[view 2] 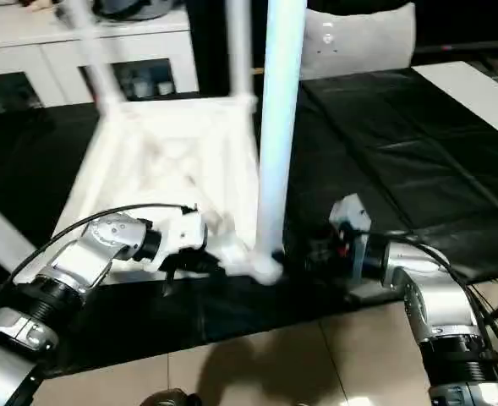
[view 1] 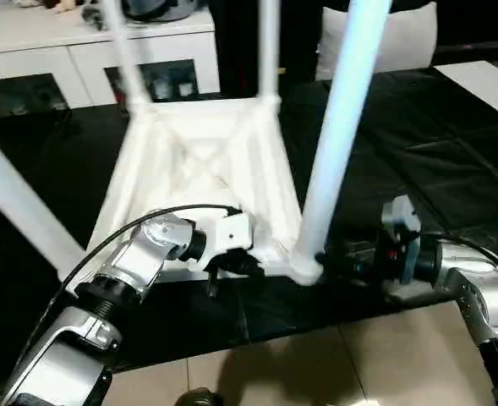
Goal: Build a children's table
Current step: Rotate leg to tighten
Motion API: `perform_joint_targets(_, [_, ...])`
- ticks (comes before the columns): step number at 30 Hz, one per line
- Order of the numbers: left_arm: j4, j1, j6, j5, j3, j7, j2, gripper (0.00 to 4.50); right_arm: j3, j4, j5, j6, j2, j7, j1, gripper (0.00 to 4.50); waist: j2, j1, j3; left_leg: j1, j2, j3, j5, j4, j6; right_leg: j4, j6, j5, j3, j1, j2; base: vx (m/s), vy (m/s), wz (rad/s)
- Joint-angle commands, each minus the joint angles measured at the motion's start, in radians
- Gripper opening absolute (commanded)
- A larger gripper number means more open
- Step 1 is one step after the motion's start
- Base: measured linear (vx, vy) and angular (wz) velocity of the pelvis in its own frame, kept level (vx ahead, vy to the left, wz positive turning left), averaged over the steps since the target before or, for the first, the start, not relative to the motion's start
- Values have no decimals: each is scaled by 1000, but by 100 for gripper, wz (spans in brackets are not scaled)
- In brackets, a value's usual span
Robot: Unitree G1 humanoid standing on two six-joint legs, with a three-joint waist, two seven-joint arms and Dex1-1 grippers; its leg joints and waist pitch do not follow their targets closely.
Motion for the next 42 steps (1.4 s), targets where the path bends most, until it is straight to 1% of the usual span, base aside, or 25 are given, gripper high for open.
perform_joint_targets(1, [1,-20,-40,18,-55,-70,5,0,18,-18,15,-1,-17,40,-6,311,-13,-5,-68,23,65,-28,-248,-69,56,-81,-218,-250,45,43,-68,0,0,0])
perform_joint_targets(6, [31,-54,-93,10,-71,-131,7,0,60,11,26,13,-17,110,-40,277,-13,3,-70,23,65,-28,-235,-67,58,-78,-224,-237,44,43,-68,0,0,0])
perform_joint_targets(9, [40,-60,-95,10,-68,-131,2,0,70,6,36,37,-13,130,-41,254,-14,5,-70,22,66,-29,-231,-67,57,-76,-229,-231,44,44,-69,0,0,0])
perform_joint_targets(10, [44,-61,-95,10,-66,-130,0,0,73,6,38,43,-12,137,-40,231,-14,5,-71,22,66,-29,-226,-67,57,-75,-231,-223,44,44,-69,0,0,0])
perform_joint_targets(13, [56,-63,-93,7,-62,-131,-1,0,82,4,41,49,-15,152,-31,216,-16,6,-70,21,65,-28,-222,-65,60,-76,-231,-225,44,45,-70,0,0,0])
perform_joint_targets(17, [65,-57,-62,-10,-44,-123,-6,0,75,-11,61,64,-9,138,-17,204,-15,5,-70,22,64,-28,-226,-65,56,-78,-227,-241,43,44,-70,0,0,0])
perform_joint_targets(19, [56,-51,-25,-25,-29,-110,-14,0,65,-31,72,87,2,110,-7,203,-15,5,-70,22,65,-28,-223,-66,56,-77,-229,-235,44,45,-68,0,0,0])
perform_joint_targets(21, [36,-43,43,-47,-1,-75,-32,0,44,-53,76,112,37,29,-1,202,-15,5,-69,20,64,-29,-223,-67,53,-77,-226,-246,43,46,-69,0,0,0])
perform_joint_targets(23, [30,-43,68,-47,8,-54,-39,0,36,-54,68,125,55,-16,-4,201,-15,-1,-66,21,62,-29,-246,-69,44,-82,-215,-296,43,43,-70,0,0,0])
perform_joint_targets(24, [13,-39,125,-51,26,-9,-56,0,23,-52,41,137,93,-116,-11,201,-13,-1,-64,21,60,-31,-262,-70,35,-88,-201,-346,42,44,-72,0,0,0])
perform_joint_targets(25, [9,-38,139,-52,30,2,-60,0,21,-50,34,136,102,-139,-13,201,-14,-6,-63,21,62,-31,-265,-73,27,-87,-195,-356,43,43,-71,0,0,0])
perform_joint_targets(26, [1,-37,171,-54,40,38,-75,0,11,-38,12,136,131,-216,-23,201,-15,-19,-61,22,60,-36,-293,-77,5,-91,-180,-398,40,42,-71,0,0,0])
perform_joint_targets(27, [1,-37,171,-54,40,38,-75,0,11,-38,12,136,131,-216,-23,201,-16,-24,-60,23,58,-37,-301,-78,2,-94,-176,-408,40,40,-70,0,0,0])
perform_joint_targets(28, [-5,-36,220,-48,53,107,-107,0,-7,0,-31,134,185,-356,-47,201,-15,-39,-58,21,56,-38,-313,-80,-7,-95,-173,-423,40,40,-70,0,0,0])
perform_joint_targets(29, [-5,-37,244,-42,59,145,-126,0,-13,19,-52,137,209,-425,-59,201,-14,-46,-58,21,55,-39,-322,-80,-15,-94,-172,-430,39,38,-69,0,0,0])
perform_joint_targets(30, [-4,-39,275,-40,67,185,-150,0,-18,36,-67,146,234,-487,-68,201,-22,-60,-58,13,51,-43,-322,-81,-17,-97,-160,-445,35,48,-70,0,0,0])
perform_joint_targets(31, [-4,-42,304,-39,76,222,-174,0,-23,45,-78,151,258,-537,-75,200,-19,-64,-58,12,50,-43,-317,-81,-16,-96,-156,-447,34,48,-69,0,0,0])
perform_joint_targets(32, [3,-46,323,-36,86,261,-196,0,-29,54,-85,149,279,-579,-80,200,-19,-76,-57,14,49,-41,-317,-79,-12,-100,-155,-451,35,42,-67,0,0,0])
perform_joint_targets(33, [17,-56,343,-35,100,311,-224,0,-37,74,-99,141,307,-644,-91,199,-19,-79,-58,18,48,-39,-317,-76,-8,-104,-155,-453,36,40,-67,0,0,0])
perform_joint_targets(34, [25,-62,357,-34,109,344,-242,0,-43,86,-109,135,325,-689,-97,199,-20,-88,-61,16,46,-37,-296,-73,4,-102,-170,-407,37,42,-65,0,0,0])
perform_joint_targets(36, [39,-76,377,-29,130,435,-286,0,-59,118,-133,97,370,-786,-112,199,-19,-92,-63,16,46,-34,-281,-70,20,-101,-181,-364,39,40,-63,0,0,0])
perform_joint_targets(37, [41,-81,388,-28,141,475,-309,0,-73,134,-136,68,394,-818,-117,199,-18,-93,-63,16,45,-33,-276,-70,23,-101,-185,-353,39,39,-62,0,0,0])
perform_joint_targets(38, [43,-84,392,-29,153,510,-331,0,-87,140,-122,43,415,-817,-118,232,-18,-91,-65,19,44,-31,-272,-67,28,-102,-191,-342,39,38,-62,0,0,0])
perform_joint_targets(40, [38,-83,389,-28,154,518,-340,0,-98,137,-110,35,429,-819,-117,266,-17,-87,-67,14,45,-29,-240,-66,53,-99,-199,-286,39,43,-60,0,0,0])
perform_joint_targets(42, [34,-80,385,-27,151,515,-341,0,-102,134,-107,36,434,-826,-116,269,-16,-85,-69,12,47,-31,-216,-67,66,-92,-204,-245,38,46,-59,0,0,0])
